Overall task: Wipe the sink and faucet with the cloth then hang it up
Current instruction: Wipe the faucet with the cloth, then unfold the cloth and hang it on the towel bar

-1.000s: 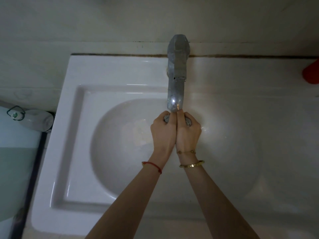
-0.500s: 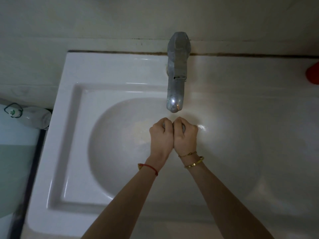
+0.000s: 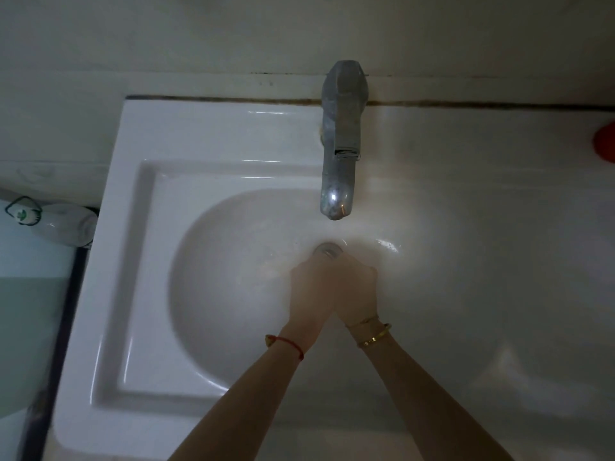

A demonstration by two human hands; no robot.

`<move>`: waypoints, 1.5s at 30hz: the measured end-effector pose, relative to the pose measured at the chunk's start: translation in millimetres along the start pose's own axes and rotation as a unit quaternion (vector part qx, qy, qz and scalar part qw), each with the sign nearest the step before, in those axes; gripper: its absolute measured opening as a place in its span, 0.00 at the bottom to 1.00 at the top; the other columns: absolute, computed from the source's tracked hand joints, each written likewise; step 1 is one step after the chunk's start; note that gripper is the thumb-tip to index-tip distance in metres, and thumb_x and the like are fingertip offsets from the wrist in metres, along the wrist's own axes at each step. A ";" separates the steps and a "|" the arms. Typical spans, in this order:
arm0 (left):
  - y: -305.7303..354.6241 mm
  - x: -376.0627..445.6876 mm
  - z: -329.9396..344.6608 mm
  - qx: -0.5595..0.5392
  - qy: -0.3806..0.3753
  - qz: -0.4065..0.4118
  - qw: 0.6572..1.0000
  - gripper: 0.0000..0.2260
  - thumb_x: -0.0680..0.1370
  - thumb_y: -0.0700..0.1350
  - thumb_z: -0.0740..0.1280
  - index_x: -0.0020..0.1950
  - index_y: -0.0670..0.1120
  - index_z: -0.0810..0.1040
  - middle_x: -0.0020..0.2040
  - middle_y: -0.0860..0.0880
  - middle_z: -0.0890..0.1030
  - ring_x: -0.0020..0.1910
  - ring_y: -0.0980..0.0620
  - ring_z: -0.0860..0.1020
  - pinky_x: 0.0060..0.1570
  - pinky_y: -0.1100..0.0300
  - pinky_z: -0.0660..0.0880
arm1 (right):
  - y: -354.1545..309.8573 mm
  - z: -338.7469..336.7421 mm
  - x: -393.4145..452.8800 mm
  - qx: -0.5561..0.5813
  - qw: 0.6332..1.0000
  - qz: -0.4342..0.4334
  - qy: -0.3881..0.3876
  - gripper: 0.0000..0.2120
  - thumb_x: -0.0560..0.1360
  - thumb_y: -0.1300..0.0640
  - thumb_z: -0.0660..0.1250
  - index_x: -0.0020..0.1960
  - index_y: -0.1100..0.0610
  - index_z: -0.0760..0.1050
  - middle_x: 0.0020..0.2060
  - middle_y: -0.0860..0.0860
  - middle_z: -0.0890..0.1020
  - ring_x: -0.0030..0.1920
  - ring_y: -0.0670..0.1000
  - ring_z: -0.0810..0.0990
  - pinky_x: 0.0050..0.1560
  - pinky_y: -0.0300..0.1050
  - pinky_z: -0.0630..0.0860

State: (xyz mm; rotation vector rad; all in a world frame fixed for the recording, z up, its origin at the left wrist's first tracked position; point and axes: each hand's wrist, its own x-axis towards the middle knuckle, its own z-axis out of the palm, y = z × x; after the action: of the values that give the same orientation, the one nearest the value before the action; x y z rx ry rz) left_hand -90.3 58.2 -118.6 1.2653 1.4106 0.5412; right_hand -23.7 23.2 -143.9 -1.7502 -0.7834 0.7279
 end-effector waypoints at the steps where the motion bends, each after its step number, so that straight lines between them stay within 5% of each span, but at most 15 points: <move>1: -0.4 -1.3 -0.6 0.002 -0.002 0.006 1.000 0.16 0.74 0.46 0.57 0.32 0.35 0.70 0.26 0.45 0.70 0.26 0.54 0.66 0.27 0.57 0.63 | 1.5 0.0 -1.3 -0.002 1.000 -0.006 0.000 0.17 0.76 0.52 0.55 0.30 0.55 0.66 0.21 0.47 0.67 0.23 0.45 0.64 0.25 0.41 0.61; 9: 3.7 -2.3 -9.7 0.106 -0.052 0.065 0.991 0.16 0.76 0.47 0.56 0.34 0.39 0.73 0.27 0.42 0.75 0.26 0.50 0.71 0.27 0.51 0.67 | -3.3 -13.5 -2.3 -0.041 0.998 -0.032 -0.043 0.15 0.79 0.50 0.53 0.35 0.53 0.69 0.23 0.43 0.68 0.24 0.44 0.66 0.28 0.38 0.63; 14: 40.0 -9.2 -32.7 0.144 -0.088 0.032 0.985 0.14 0.82 0.49 0.59 0.37 0.52 0.70 0.32 0.52 0.76 0.31 0.55 0.74 0.30 0.62 0.68 | -41.5 -33.0 -6.8 -0.079 0.992 0.052 -0.081 0.14 0.79 0.43 0.58 0.42 0.51 0.72 0.34 0.45 0.79 0.36 0.47 0.79 0.39 0.44 0.75; 19: 85.9 -33.7 -65.4 0.038 -0.131 -0.059 0.989 0.08 0.80 0.51 0.66 0.48 0.47 0.76 0.45 0.48 0.80 0.46 0.49 0.81 0.50 0.49 0.82 | -95.7 -68.5 -22.7 0.107 0.970 0.195 -0.094 0.02 0.77 0.54 0.66 0.48 0.50 0.77 0.48 0.50 0.82 0.51 0.49 0.81 0.52 0.47 0.77; 24: 100.6 -82.2 -104.6 -0.023 -0.214 -0.068 0.974 0.16 0.74 0.42 0.75 0.60 0.43 0.77 0.56 0.46 0.79 0.53 0.48 0.81 0.53 0.49 0.82 | -135.5 -96.9 -55.5 0.146 0.956 0.219 -0.127 0.08 0.77 0.63 0.66 0.54 0.55 0.78 0.52 0.54 0.82 0.53 0.50 0.80 0.51 0.45 0.78; 28: 99.4 -114.8 -137.0 -0.009 -0.147 -0.061 0.987 0.15 0.70 0.40 0.78 0.53 0.41 0.78 0.53 0.41 0.80 0.48 0.47 0.82 0.49 0.48 0.83 | -154.3 -94.3 -75.7 0.109 0.962 0.206 -0.140 0.04 0.76 0.59 0.70 0.50 0.56 0.78 0.52 0.57 0.82 0.53 0.53 0.82 0.48 0.48 0.81; 31: 92.6 -135.1 -167.6 0.037 -0.077 -0.050 0.995 0.19 0.67 0.50 0.81 0.46 0.43 0.76 0.52 0.39 0.80 0.50 0.41 0.81 0.51 0.43 0.81 | -168.6 -76.1 -86.0 0.038 0.976 0.162 -0.139 0.07 0.74 0.55 0.72 0.47 0.54 0.75 0.48 0.54 0.81 0.49 0.53 0.81 0.44 0.48 0.82; 35: 80.2 -162.1 -220.1 0.024 -0.025 -0.045 0.998 0.22 0.63 0.57 0.80 0.43 0.46 0.74 0.48 0.43 0.80 0.47 0.46 0.79 0.52 0.46 0.77 | -190.0 -35.0 -103.0 -0.041 0.980 0.047 -0.187 0.10 0.74 0.55 0.72 0.48 0.55 0.70 0.45 0.55 0.80 0.45 0.52 0.80 0.44 0.46 0.79; 41: 49.2 -201.7 -323.9 -0.078 0.010 -0.053 0.996 0.24 0.62 0.57 0.78 0.47 0.45 0.73 0.46 0.45 0.77 0.46 0.48 0.77 0.49 0.46 0.77 | -237.8 57.7 -139.6 -0.052 0.919 -0.010 -0.390 0.07 0.75 0.58 0.70 0.51 0.55 0.75 0.46 0.52 0.82 0.47 0.48 0.80 0.41 0.34 0.76; 45: 14.6 -221.7 -410.6 -0.119 0.062 -0.040 0.990 0.19 0.68 0.43 0.78 0.51 0.46 0.72 0.50 0.45 0.78 0.50 0.48 0.78 0.49 0.52 0.77 | -268.8 141.9 -182.0 -0.054 0.881 -0.056 -0.466 0.08 0.73 0.62 0.73 0.50 0.62 0.77 0.45 0.55 0.82 0.46 0.49 0.80 0.44 0.38 0.77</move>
State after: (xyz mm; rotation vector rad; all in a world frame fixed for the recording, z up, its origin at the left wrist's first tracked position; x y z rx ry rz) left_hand -496.6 -4.0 102.7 0.9947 1.4448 0.7201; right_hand -287.8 25.3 92.3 -1.3691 -1.5725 1.5012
